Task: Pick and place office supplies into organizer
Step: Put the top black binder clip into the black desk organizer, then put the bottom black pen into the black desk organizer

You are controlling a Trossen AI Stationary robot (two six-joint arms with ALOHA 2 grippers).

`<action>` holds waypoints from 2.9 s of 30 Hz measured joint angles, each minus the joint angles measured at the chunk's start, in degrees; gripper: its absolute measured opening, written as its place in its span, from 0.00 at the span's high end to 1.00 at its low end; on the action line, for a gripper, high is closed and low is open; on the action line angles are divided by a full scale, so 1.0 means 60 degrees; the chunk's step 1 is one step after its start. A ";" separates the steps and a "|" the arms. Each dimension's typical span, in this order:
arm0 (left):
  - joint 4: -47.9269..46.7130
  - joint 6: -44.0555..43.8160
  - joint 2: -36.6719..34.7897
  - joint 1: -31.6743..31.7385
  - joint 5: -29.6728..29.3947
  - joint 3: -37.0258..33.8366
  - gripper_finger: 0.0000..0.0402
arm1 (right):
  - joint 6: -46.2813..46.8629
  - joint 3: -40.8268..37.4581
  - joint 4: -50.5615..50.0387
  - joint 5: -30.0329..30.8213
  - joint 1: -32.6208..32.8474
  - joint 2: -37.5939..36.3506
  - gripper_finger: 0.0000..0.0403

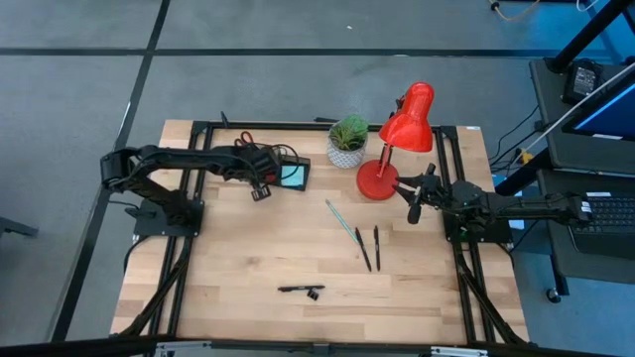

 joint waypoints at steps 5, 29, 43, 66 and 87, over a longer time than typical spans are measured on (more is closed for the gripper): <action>0.0724 0.0046 0.0000 0.0097 0.0122 -0.0450 0.99 | 0.0000 -0.0004 -0.0010 0.0000 -0.0001 0.0000 0.68; 0.0794 0.0023 0.0000 0.0082 0.0327 -0.0459 0.95 | 0.0011 -0.0004 -0.0015 0.0004 0.0001 0.0002 0.68; -0.0019 0.0396 -0.0299 0.0059 -0.0027 0.0229 0.79 | 0.0036 -0.0004 -0.0015 0.0003 0.0002 0.0004 0.68; 0.3198 -0.1665 -0.1280 -0.5839 0.1294 0.0189 0.76 | 0.0080 -0.0004 -0.0058 0.0000 0.0003 0.0000 0.68; 1.3178 -0.2285 0.3927 -1.0119 -0.2705 -0.1748 0.72 | 0.0036 -0.0003 -0.0204 0.0000 -0.0001 0.0000 0.68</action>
